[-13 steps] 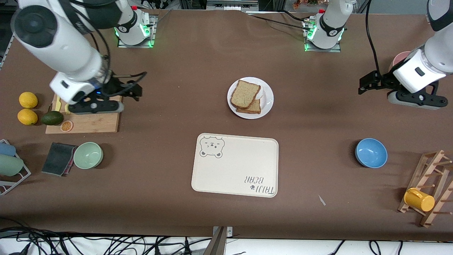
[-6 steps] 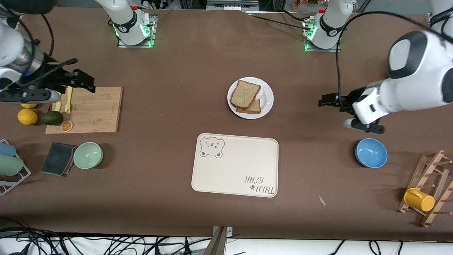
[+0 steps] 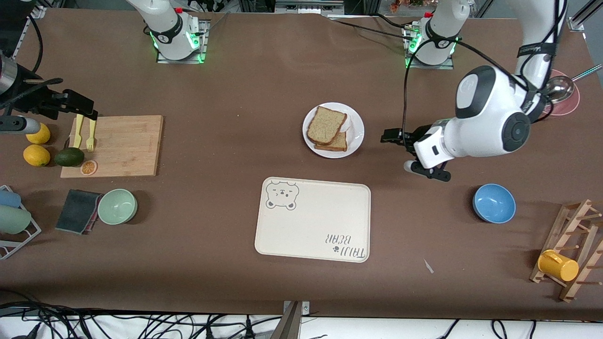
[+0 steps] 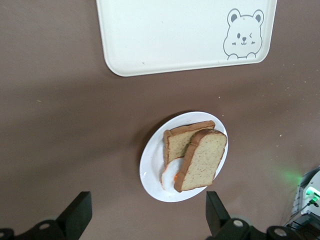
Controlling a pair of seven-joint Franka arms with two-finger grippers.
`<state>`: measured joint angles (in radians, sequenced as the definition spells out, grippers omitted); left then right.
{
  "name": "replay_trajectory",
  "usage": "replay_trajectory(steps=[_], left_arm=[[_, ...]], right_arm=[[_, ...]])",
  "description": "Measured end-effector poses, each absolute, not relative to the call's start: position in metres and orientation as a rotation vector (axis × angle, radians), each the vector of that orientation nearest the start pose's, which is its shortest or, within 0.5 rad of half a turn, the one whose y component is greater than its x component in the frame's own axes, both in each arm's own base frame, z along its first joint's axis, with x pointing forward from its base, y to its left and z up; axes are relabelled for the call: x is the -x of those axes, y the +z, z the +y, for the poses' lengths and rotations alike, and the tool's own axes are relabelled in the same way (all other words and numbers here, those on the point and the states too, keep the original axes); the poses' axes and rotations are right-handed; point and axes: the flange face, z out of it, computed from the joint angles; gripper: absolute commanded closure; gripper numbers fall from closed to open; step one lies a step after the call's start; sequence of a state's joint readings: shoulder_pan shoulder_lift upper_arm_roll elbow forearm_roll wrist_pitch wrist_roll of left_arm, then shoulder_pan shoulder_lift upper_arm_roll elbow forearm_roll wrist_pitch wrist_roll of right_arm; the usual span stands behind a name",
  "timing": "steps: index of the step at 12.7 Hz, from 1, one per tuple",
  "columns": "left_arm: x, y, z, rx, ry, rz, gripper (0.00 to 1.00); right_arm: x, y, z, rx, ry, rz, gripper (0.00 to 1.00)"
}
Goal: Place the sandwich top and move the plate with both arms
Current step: 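Reach the left gripper to the white plate rim and grasp it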
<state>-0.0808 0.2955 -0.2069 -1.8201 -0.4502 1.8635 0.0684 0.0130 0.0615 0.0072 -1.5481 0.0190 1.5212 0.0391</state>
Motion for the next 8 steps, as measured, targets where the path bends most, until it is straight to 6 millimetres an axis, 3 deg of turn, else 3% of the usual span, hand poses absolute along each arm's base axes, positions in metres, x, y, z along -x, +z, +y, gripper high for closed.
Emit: replay_trajectory(steps=[6, 8], left_arm=[[-0.562, 0.28, -0.238, 3.617, 0.568, 0.343, 0.02], [-0.553, 0.249, -0.24, 3.711, 0.565, 0.358, 0.05]], right_arm=[[-0.566, 0.595, 0.016, 3.135, 0.145, 0.019, 0.0], [-0.566, 0.595, 0.016, 3.135, 0.144, 0.018, 0.0]])
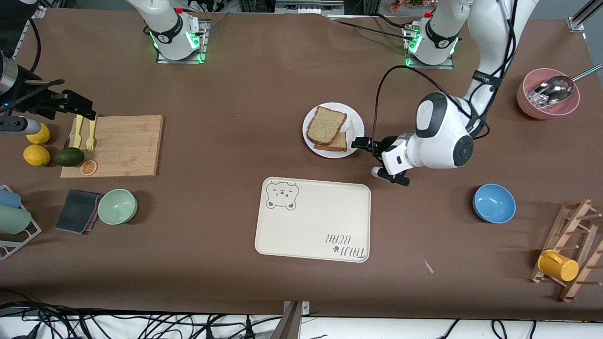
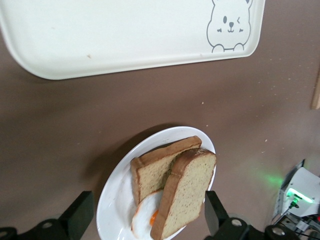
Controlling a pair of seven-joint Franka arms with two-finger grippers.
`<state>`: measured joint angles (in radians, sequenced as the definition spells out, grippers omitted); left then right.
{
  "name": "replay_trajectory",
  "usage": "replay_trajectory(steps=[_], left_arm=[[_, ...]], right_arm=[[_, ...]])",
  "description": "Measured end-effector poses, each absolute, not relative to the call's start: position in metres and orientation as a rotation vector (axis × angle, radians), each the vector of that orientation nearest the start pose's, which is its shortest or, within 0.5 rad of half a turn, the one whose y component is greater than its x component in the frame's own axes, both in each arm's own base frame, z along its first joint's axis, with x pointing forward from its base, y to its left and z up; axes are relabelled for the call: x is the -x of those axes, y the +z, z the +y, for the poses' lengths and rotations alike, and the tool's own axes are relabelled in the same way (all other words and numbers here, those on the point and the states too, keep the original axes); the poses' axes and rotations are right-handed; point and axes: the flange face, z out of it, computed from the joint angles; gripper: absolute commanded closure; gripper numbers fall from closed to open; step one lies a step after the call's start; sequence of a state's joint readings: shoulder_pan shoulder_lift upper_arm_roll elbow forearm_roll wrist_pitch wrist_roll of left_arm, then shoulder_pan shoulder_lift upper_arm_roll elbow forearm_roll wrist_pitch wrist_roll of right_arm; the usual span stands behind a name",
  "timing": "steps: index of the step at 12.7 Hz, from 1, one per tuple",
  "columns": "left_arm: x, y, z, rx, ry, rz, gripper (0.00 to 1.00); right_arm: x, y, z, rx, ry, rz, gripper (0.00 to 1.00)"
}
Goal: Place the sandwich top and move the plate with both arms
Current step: 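Reach the left gripper to the white plate rim and grasp it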
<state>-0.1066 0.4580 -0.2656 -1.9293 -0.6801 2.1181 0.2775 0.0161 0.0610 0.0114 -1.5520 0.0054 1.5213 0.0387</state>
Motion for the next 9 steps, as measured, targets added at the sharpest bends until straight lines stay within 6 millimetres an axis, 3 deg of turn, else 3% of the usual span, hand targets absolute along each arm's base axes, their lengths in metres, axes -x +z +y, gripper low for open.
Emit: replay_trajectory(steps=[4, 5, 6, 9], left_arm=[[-0.529, 0.21, -0.231, -2.37, -0.373, -0.286, 0.06], [-0.525, 0.205, -0.23, -2.358, -0.377, -0.299, 0.13], [-0.52, 0.2, -0.229, -2.353, -0.384, -0.309, 0.27], [-0.511, 0.19, -0.226, -2.345, -0.4, -0.34, 0.32]], right_arm=[[-0.566, 0.595, 0.016, 3.135, 0.14, 0.016, 0.0], [-0.567, 0.595, 0.017, 3.136, 0.139, 0.016, 0.0], [-0.567, 0.595, 0.016, 3.136, 0.139, 0.016, 0.0], [-0.567, 0.595, 0.015, 3.148, 0.138, 0.018, 0.0]])
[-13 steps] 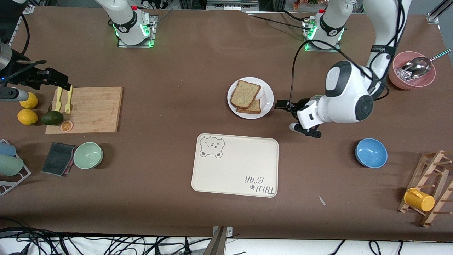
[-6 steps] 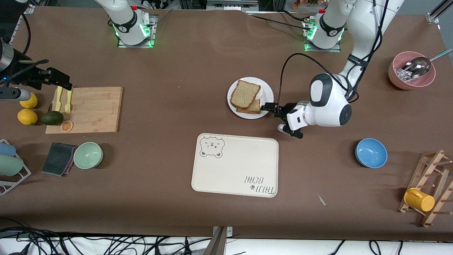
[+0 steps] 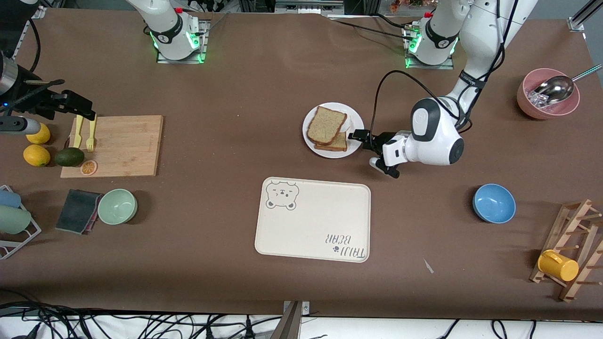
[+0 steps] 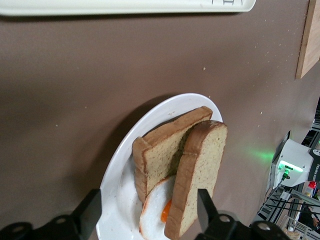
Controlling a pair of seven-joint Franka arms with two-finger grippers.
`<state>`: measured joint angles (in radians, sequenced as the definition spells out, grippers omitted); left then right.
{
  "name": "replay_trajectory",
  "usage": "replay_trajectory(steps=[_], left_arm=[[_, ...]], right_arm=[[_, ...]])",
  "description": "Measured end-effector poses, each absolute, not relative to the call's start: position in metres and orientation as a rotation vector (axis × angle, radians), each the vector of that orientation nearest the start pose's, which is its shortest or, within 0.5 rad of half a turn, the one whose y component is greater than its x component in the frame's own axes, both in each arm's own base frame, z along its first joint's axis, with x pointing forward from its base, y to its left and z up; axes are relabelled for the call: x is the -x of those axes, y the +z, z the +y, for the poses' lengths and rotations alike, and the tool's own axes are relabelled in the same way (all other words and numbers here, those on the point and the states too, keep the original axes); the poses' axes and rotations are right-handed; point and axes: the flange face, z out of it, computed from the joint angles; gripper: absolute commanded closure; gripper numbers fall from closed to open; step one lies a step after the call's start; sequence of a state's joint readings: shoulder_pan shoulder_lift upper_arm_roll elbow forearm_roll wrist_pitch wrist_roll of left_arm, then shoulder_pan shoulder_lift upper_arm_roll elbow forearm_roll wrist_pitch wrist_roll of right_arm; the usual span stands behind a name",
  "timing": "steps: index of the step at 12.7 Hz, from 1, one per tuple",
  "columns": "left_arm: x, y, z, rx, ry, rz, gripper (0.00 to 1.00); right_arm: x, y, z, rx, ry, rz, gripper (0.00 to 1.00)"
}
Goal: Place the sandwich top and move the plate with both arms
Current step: 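Reach the left gripper to the white plate rim and grasp it, then lift the plate with the left gripper and carry it toward the tray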
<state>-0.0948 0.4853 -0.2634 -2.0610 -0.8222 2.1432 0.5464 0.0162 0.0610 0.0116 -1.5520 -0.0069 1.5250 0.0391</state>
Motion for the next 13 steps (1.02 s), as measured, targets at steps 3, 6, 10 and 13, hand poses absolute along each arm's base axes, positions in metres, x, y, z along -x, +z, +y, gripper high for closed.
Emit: replay_trajectory(steps=[3, 6, 10, 13], left_arm=[[-0.503, 0.18, -0.223, -2.338, -0.411, -0.367, 0.32], [-0.501, 0.175, -0.218, -2.333, -0.399, -0.393, 0.32], [-0.499, 0.17, -0.215, -2.331, -0.392, -0.411, 0.35], [-0.494, 0.154, -0.214, -2.325, -0.402, -0.431, 0.39]], right_arm=[[-0.569, 0.591, 0.011, 3.15, 0.149, 0.028, 0.0], [-0.57, 0.589, 0.01, 3.151, 0.154, 0.029, 0.0], [-0.57, 0.591, 0.009, 3.152, 0.142, 0.032, 0.0], [-0.571, 0.592, 0.008, 3.152, 0.136, 0.035, 0.0]])
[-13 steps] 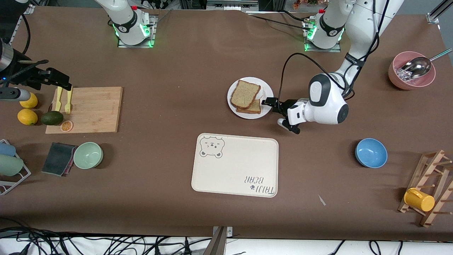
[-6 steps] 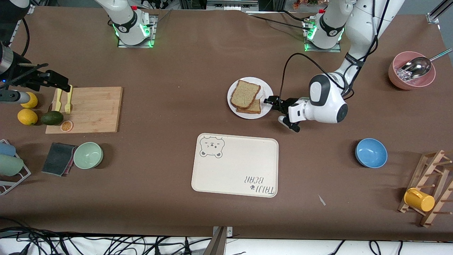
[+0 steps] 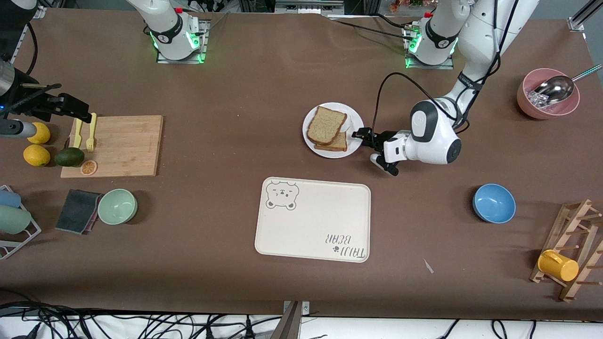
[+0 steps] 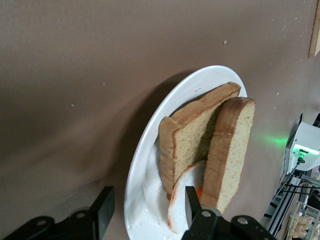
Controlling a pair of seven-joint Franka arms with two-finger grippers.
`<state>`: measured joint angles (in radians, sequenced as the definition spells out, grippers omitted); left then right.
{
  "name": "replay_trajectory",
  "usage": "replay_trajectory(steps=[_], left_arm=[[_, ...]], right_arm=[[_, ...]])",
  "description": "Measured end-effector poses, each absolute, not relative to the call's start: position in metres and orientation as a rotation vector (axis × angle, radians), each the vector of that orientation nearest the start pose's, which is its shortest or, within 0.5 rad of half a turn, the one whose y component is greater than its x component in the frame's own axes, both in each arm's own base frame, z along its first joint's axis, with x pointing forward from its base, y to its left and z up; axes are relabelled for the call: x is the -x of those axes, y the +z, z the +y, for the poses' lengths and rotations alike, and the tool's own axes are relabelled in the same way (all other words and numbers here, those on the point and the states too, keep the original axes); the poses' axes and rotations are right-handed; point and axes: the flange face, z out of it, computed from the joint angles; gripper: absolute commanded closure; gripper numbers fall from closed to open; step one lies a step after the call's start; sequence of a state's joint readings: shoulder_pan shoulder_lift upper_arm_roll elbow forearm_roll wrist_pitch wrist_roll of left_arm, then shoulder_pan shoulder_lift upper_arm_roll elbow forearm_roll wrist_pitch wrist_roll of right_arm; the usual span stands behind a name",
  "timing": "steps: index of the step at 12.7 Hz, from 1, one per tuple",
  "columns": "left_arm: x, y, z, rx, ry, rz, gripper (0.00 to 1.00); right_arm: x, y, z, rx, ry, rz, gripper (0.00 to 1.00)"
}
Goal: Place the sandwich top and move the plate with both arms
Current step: 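Lift the plate with the left gripper and carry it toward the tray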
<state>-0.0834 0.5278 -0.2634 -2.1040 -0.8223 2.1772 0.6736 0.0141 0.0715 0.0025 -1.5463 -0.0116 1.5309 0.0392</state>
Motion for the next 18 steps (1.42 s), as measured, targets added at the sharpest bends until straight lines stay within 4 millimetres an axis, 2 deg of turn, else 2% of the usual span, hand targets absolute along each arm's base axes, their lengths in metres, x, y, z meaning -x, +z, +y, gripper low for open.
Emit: replay_trajectory(steps=[4, 5, 6, 7, 15, 18], left_arm=[[-0.485, 0.138, -0.212, -2.32, -0.415, -0.453, 0.7], [-0.483, 0.138, -0.214, -2.318, -0.418, -0.458, 0.85], [-0.482, 0.137, -0.215, -2.317, -0.422, -0.462, 0.96], [-0.48, 0.136, -0.215, -2.317, -0.425, -0.463, 1.0], [-0.48, 0.142, -0.214, -2.278, -0.436, -0.446, 1.0], [-0.486, 0.147, -0.193, -2.194, -0.472, -0.356, 1.0]], right_arm=[[-0.571, 0.592, 0.008, 3.152, 0.136, 0.036, 0.0], [-0.571, 0.592, 0.008, 3.152, 0.136, 0.036, 0.0], [-0.571, 0.592, 0.008, 3.152, 0.136, 0.036, 0.0], [-0.571, 0.592, 0.008, 3.152, 0.136, 0.036, 0.0], [-0.571, 0.592, 0.002, 3.152, 0.135, 0.053, 0.0], [-0.571, 0.591, 0.001, 3.152, 0.139, 0.056, 0.0]])
